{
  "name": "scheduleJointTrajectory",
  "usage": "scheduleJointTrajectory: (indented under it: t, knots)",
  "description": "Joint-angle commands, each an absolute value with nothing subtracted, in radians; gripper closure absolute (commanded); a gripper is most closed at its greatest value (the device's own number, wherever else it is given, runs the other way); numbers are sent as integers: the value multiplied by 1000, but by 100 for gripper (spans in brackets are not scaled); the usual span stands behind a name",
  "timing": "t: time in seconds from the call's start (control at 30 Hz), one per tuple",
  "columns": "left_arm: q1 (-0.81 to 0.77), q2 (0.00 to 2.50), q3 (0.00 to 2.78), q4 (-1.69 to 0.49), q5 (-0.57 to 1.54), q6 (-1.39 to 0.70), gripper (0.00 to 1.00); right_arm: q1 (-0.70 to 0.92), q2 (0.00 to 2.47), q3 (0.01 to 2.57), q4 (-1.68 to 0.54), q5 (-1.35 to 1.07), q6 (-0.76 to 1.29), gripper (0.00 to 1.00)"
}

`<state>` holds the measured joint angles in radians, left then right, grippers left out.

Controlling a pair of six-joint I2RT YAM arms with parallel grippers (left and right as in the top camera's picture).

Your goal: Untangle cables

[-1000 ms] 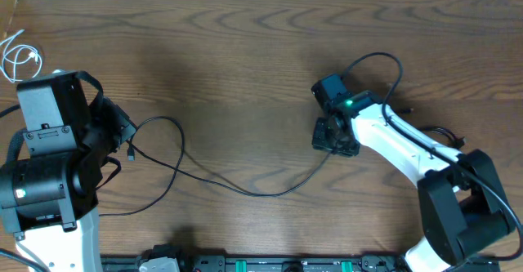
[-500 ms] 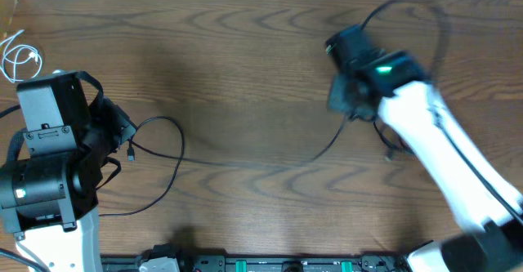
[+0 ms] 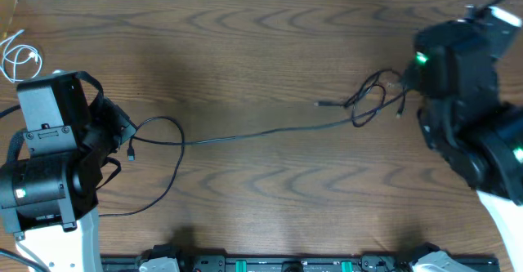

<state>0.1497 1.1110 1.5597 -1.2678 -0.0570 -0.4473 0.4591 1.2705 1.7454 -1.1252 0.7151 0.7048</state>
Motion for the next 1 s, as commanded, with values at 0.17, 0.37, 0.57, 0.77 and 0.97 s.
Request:
scheduleJointTrajectory:
  t: [0.17, 0.37, 0.57, 0.77, 0.97]
  knots:
    - [155, 1110, 1562, -1271, -60, -437, 92, 452, 1144, 1749, -976, 627, 447, 99]
    - [155, 1110, 1562, -1272, -60, -438, 92, 452, 1170, 1748, -1033, 291, 416, 99]
    - [144, 1110, 1562, -1271, -59, -437, 92, 452, 1260, 1748, -1036, 75, 545, 99]
    - [139, 1111, 1562, -1263, -60, -414, 92, 454, 1384, 1748, -959, -181, 560, 99]
    - [139, 1141, 1562, -1264, -60, -415, 92, 505, 1573, 1748, -848, -324, 511, 99]
